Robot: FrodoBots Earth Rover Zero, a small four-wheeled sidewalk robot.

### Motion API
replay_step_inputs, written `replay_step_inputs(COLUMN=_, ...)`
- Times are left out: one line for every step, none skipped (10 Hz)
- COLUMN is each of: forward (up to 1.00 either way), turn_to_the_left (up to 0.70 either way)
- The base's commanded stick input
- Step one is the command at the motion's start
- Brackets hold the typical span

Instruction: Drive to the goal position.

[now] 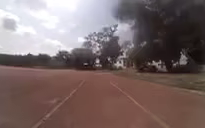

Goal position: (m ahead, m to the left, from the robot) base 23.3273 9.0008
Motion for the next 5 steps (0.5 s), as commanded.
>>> replay_step_inputs(forward=0.7, turn_to_the_left=0.0)
replay_step_inputs(forward=0.7, turn_to_the_left=0.0)
replay_step_inputs(forward=0.7, turn_to_the_left=0.0)
replay_step_inputs(forward=0.7, turn_to_the_left=0.0)
replay_step_inputs(forward=0.7, turn_to_the_left=0.0)
